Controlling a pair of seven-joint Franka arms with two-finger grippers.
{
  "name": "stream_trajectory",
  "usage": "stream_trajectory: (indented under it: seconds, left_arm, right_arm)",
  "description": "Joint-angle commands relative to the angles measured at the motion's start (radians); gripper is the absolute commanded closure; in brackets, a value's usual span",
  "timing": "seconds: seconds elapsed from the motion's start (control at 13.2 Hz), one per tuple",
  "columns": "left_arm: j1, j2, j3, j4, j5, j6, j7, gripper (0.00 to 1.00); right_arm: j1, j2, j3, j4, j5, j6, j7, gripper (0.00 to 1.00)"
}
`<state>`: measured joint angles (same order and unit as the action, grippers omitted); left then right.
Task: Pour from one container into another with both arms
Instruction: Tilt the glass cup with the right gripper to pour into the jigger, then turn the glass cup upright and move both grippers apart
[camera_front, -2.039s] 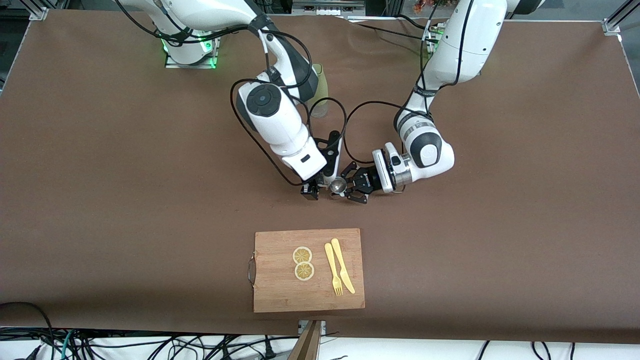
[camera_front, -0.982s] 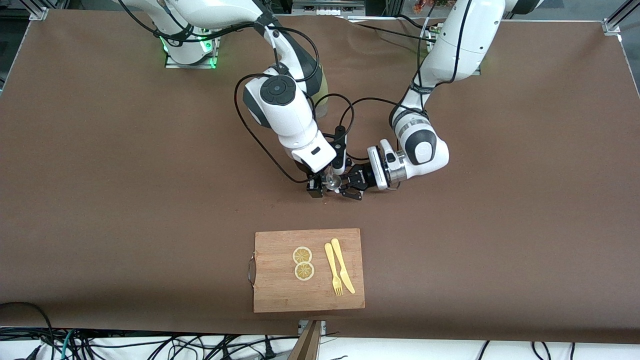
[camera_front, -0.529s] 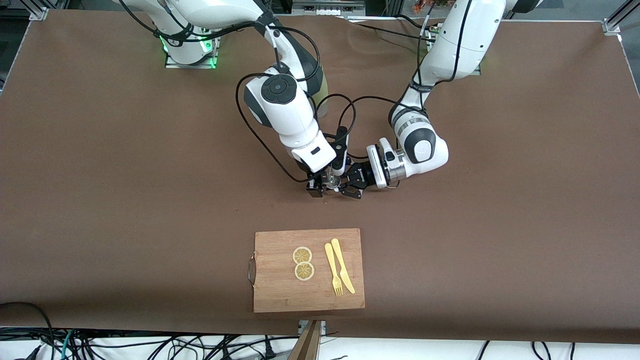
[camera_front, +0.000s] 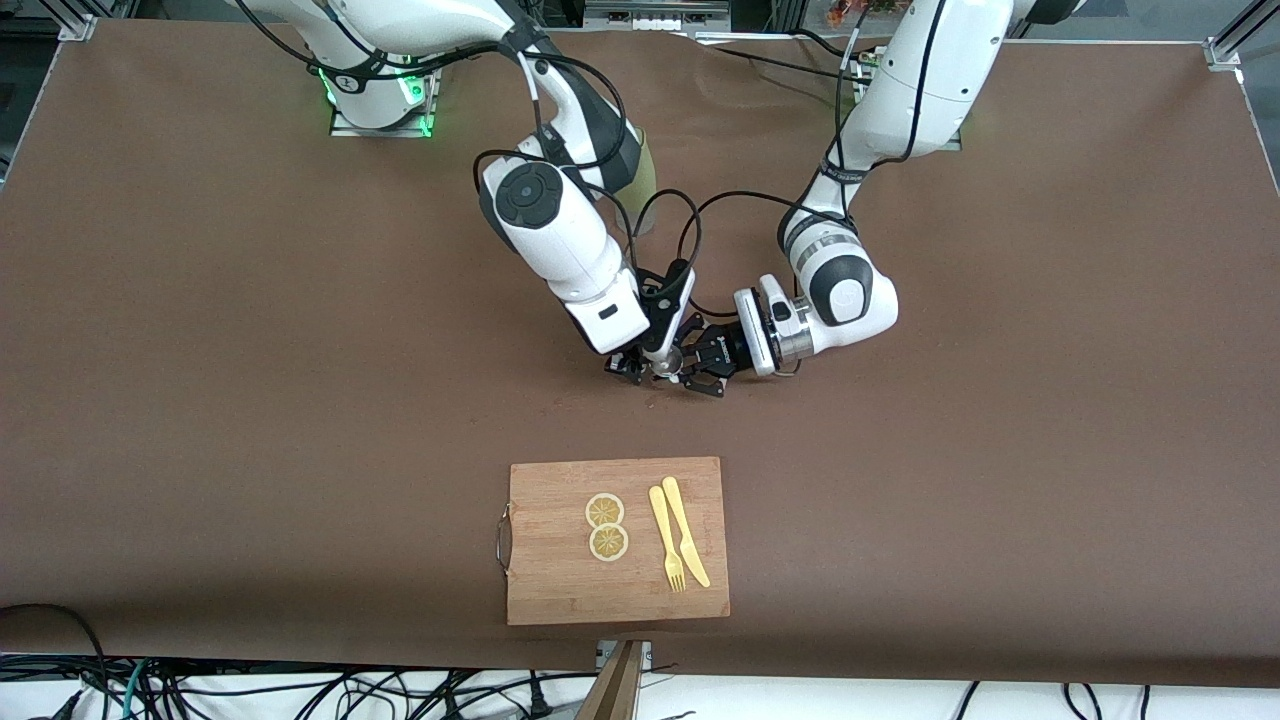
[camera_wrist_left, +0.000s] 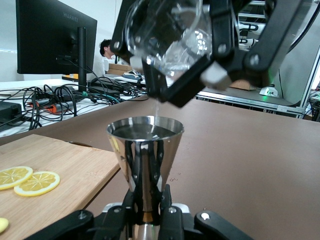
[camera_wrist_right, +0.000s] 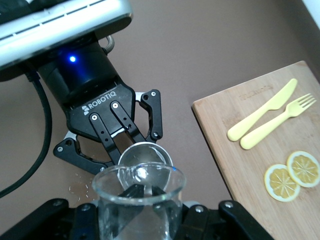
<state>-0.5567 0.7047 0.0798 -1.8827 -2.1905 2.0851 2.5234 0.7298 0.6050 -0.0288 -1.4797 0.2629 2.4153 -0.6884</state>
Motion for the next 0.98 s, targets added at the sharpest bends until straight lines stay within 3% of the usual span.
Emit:
stream_trajectory:
  seconds: [0.0, 0.38, 0.68, 0.91]
  left_arm:
    - [0.017, -0.034, -0.011, -0.033, -0.037, 0.003, 0.037, 1.00]
    - [0.118, -0.039, -0.009, -0.065, 0.010, -0.059, 0.035, 1.00]
    - [0.300, -0.045, -0.009, -0.087, 0.251, -0.193, 0.015, 1.00]
    - [0.444, -0.039, -0.006, -0.082, 0.466, -0.296, -0.008, 1.00]
  right_arm:
    - [-0.046, -0.088, 0.032, -0.086, 0.015, 0.007, 0.006, 0.96]
    - [-0.142, -0.163, 0.027, -0.103, 0.335, -0.139, -0.228, 0.96]
    - [-0.298, -0.234, 0.027, -0.194, 0.593, -0.290, -0.553, 0.96]
    - [-0.453, -0.243, 0.027, -0.223, 0.639, -0.467, -0.782, 0.96]
